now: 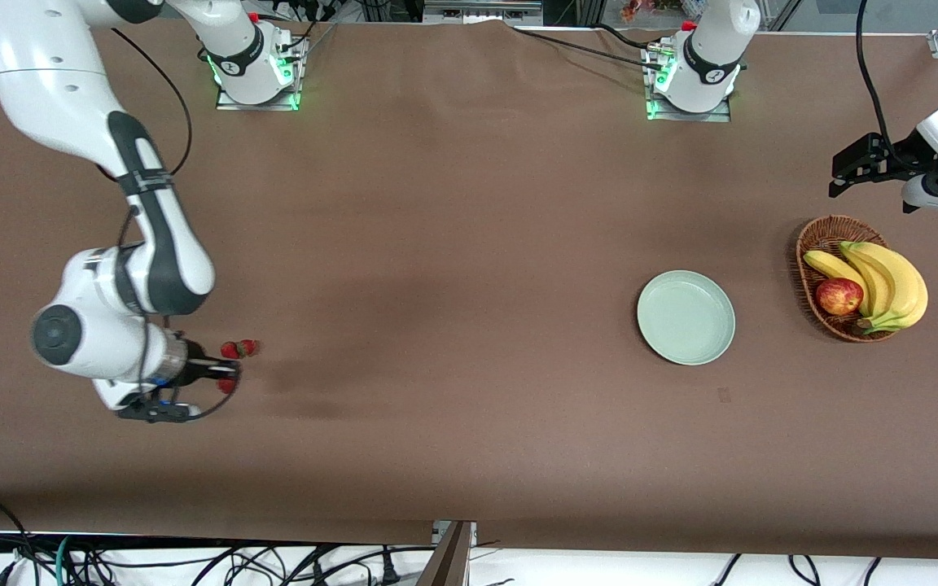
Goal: Collect all strawberries into plate
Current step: 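Carry the strawberry toward the green plate and open the right gripper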
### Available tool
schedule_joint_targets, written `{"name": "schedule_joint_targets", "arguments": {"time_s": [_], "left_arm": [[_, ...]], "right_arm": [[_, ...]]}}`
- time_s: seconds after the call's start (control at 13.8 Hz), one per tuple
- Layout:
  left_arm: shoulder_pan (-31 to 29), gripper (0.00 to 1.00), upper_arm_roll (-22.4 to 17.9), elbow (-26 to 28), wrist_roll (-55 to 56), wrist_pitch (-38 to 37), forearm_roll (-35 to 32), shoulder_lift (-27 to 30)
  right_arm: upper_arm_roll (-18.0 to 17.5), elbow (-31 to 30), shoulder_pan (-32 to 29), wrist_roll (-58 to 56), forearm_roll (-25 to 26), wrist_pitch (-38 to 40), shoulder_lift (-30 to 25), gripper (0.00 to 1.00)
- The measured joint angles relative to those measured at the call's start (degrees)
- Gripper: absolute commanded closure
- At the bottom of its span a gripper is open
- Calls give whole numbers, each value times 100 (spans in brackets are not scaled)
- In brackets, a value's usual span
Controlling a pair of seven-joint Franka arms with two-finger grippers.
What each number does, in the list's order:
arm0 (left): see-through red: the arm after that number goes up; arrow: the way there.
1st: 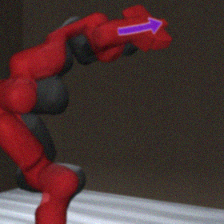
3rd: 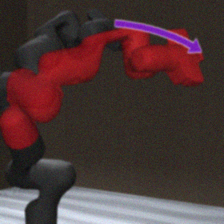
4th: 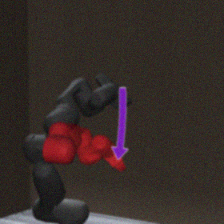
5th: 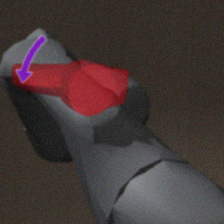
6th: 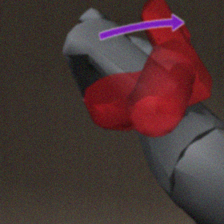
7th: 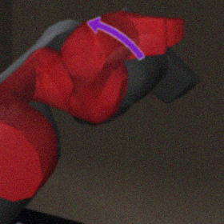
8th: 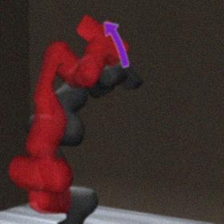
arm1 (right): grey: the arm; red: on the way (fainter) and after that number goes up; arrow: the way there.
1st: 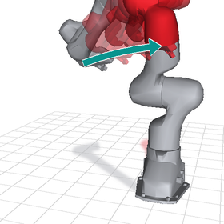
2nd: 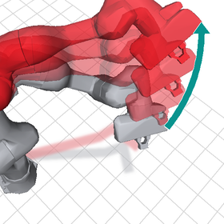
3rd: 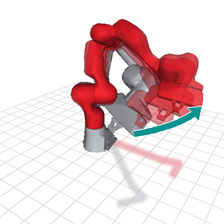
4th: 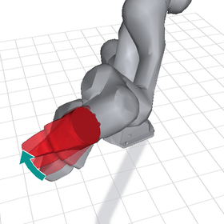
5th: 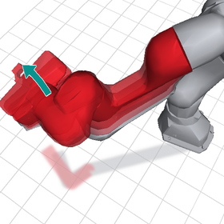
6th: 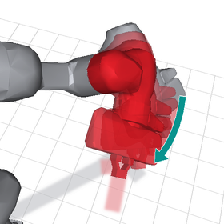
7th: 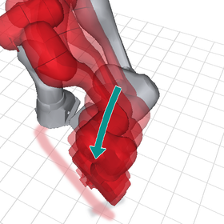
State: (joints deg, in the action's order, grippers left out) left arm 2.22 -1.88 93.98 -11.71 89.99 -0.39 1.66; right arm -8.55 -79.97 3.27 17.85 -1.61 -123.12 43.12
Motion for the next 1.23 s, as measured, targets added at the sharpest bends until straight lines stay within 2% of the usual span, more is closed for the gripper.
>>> {"name": "schedule_joint_targets", "arguments": {"time_s": [0.14, 0.43, 0.72, 0.8, 0.87, 0.94, 1.01, 1.09, 1.23], "left_arm": [[-1, 0, -5, 0, 0, -2, 0, 0], [-2, 0, -8, 0, 0, -4, 0, -1], [-2, 0, -9, 0, 0, -4, 0, -1], [-2, 0, -9, 0, 0, -4, 0, -1], [-2, 0, -9, 0, 0, -5, 0, -1], [-2, 0, -9, 0, 0, -5, 0, -1], [-2, 0, -9, 0, 0, -5, 0, -1], [-2, 0, -9, 0, 0, -6, 0, -1], [-4, 0, -7, 0, 0, -7, 0, -1]], "right_arm": [[-47, 22, 766, 1431, -7, -326, 8, 81], [-42, 24, 2388, 3976, -7, -1656, 219, 81], [-36, 182, 3526, 5085, -7, -2561, 636, 80], [-32, 314, 3750, 5230, -7, -2660, 764, 77], [-25, 468, 3933, 5366, -7, -2699, 882, 53], [-16, 605, 4057, 5477, -7, -2713, 975, 43], [-13, 708, 4133, 5550, -7, -2736, 1046, 12], [-9, 768, 4165, 5571, -7, -2763, 1082, 0], [58, 848, 4165, 5572, -7, -2776, 1095, 0]]}}
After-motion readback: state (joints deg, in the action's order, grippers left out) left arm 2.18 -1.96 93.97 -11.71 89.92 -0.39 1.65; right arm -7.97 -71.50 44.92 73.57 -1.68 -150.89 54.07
